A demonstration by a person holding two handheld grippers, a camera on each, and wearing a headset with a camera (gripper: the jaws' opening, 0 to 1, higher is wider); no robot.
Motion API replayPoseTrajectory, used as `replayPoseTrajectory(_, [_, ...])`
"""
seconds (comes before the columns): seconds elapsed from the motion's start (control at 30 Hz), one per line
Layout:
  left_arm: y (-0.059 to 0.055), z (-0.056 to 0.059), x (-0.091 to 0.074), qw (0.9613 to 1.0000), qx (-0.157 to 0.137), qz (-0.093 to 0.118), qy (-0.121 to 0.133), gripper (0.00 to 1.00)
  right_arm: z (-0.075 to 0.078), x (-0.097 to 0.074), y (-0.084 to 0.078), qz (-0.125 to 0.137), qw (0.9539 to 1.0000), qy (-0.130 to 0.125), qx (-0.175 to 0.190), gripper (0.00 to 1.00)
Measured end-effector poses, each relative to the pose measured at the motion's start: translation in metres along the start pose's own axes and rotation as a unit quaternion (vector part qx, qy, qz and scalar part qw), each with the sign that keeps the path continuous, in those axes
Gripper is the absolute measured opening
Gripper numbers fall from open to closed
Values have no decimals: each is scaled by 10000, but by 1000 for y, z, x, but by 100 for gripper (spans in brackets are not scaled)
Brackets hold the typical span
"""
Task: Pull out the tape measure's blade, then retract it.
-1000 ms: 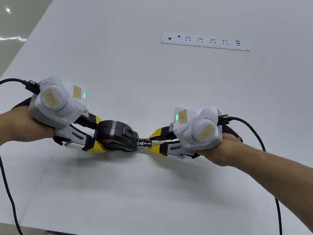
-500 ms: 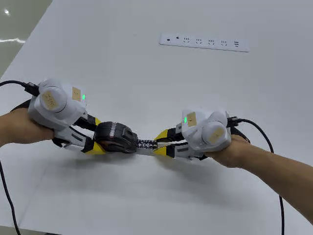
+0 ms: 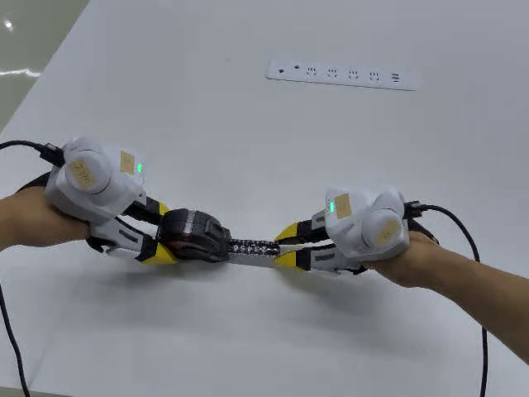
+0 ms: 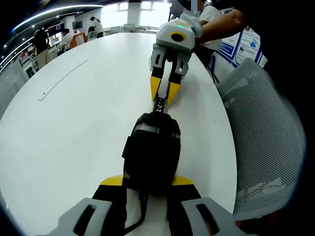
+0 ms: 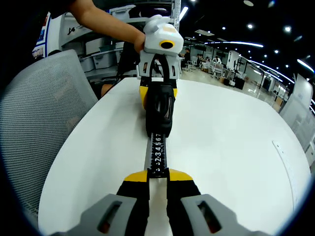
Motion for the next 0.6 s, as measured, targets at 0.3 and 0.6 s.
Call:
replayPoseTrajectory(0.3, [1,-1,0,10000,14,0,13,28,0,-11,-14,-26,10000,-18,21,10])
replayPoseTrajectory(0.6, [2,-1,1,10000,20,1,19,28,0,-21,-26,-62,10000,-62,32,10])
Point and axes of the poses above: the centre of the closed fingertips' face, and the gripper's own axes: x roughly forward along the fingers, z roughly to its right, y roughly out of its top, the point moved 1 cm from there along -x, roughly backward along the fingers, and after that the axes turned 10 degrees about -z, right-handed, at the moved point
